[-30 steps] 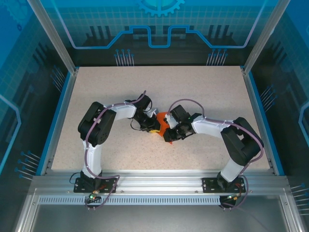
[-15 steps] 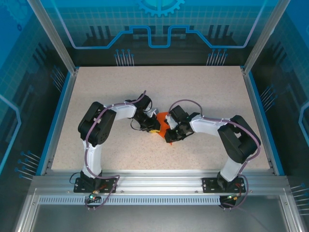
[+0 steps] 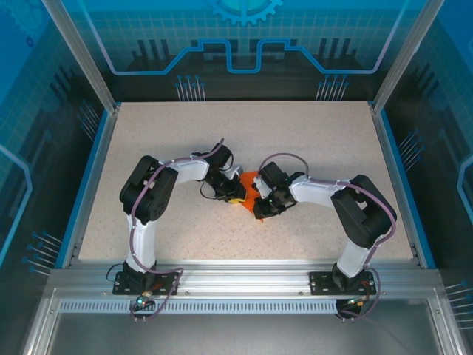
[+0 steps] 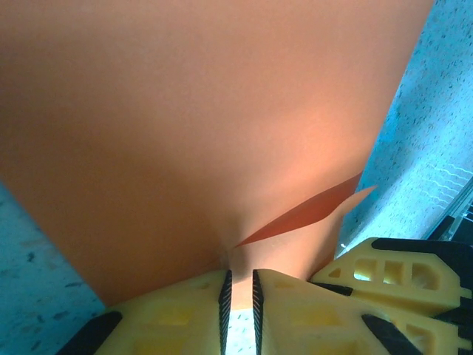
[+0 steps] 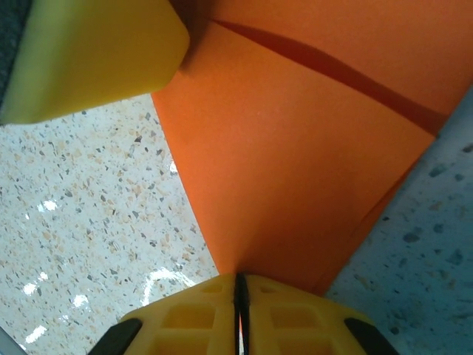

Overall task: Fold a paper plane with a square sheet of paper (fold left side to right side)
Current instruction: Third fold the triangle at the center of the table.

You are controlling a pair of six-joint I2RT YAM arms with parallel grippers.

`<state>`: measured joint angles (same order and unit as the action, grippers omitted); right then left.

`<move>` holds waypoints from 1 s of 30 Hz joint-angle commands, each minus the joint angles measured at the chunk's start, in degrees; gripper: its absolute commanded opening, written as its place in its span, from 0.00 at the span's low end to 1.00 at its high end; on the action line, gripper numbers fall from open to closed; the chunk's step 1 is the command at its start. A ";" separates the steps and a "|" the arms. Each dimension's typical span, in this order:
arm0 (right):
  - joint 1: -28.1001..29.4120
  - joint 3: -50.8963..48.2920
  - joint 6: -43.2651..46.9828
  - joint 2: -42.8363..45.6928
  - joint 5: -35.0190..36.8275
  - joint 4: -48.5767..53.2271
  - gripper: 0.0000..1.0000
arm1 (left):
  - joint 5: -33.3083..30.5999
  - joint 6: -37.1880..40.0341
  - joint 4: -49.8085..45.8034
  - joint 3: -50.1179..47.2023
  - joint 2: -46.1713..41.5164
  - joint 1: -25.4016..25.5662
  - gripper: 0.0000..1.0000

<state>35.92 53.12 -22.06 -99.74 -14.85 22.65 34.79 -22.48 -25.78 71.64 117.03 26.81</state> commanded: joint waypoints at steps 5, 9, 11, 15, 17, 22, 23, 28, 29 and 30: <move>-1.73 -2.41 -1.35 -3.13 -0.30 3.37 0.02 | -4.26 1.10 -0.66 -1.41 -5.88 0.02 0.25; -2.06 -3.81 -1.15 -3.68 -0.76 3.02 0.00 | -4.16 1.88 1.01 -4.28 -10.73 0.49 0.25; -2.17 -4.17 -1.16 -3.98 -0.84 2.83 0.00 | -3.35 2.17 2.18 -6.06 -12.44 1.27 0.23; -2.35 -4.17 -0.74 -4.52 -0.79 3.00 0.00 | -1.53 2.53 3.33 -7.73 -12.81 3.98 0.22; -2.37 -4.17 -0.60 -4.69 -0.80 3.08 0.00 | -1.12 2.55 3.79 -7.76 -11.81 5.56 0.21; -2.44 -4.08 -0.20 -4.59 -1.13 3.12 0.00 | -0.99 1.41 5.52 -7.02 -8.65 7.21 0.18; -2.40 -3.97 -0.22 -4.50 -1.13 3.23 0.00 | -0.95 1.29 5.89 -6.79 -8.16 7.29 0.17; -2.48 -3.67 -0.06 -4.52 -1.28 3.36 0.00 | -0.59 1.21 7.07 -5.61 -6.00 7.76 0.16; -2.44 -3.64 -0.05 -4.52 -1.28 3.36 0.00 | -0.58 1.29 7.20 -5.34 -5.55 7.82 0.16; -2.43 -3.72 -0.08 -4.54 -1.26 3.32 0.00 | -0.67 1.25 7.32 -5.20 -5.14 7.90 0.16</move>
<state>33.69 52.12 -22.90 -100.33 -18.98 21.37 32.69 -21.93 -19.86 64.79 110.52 34.15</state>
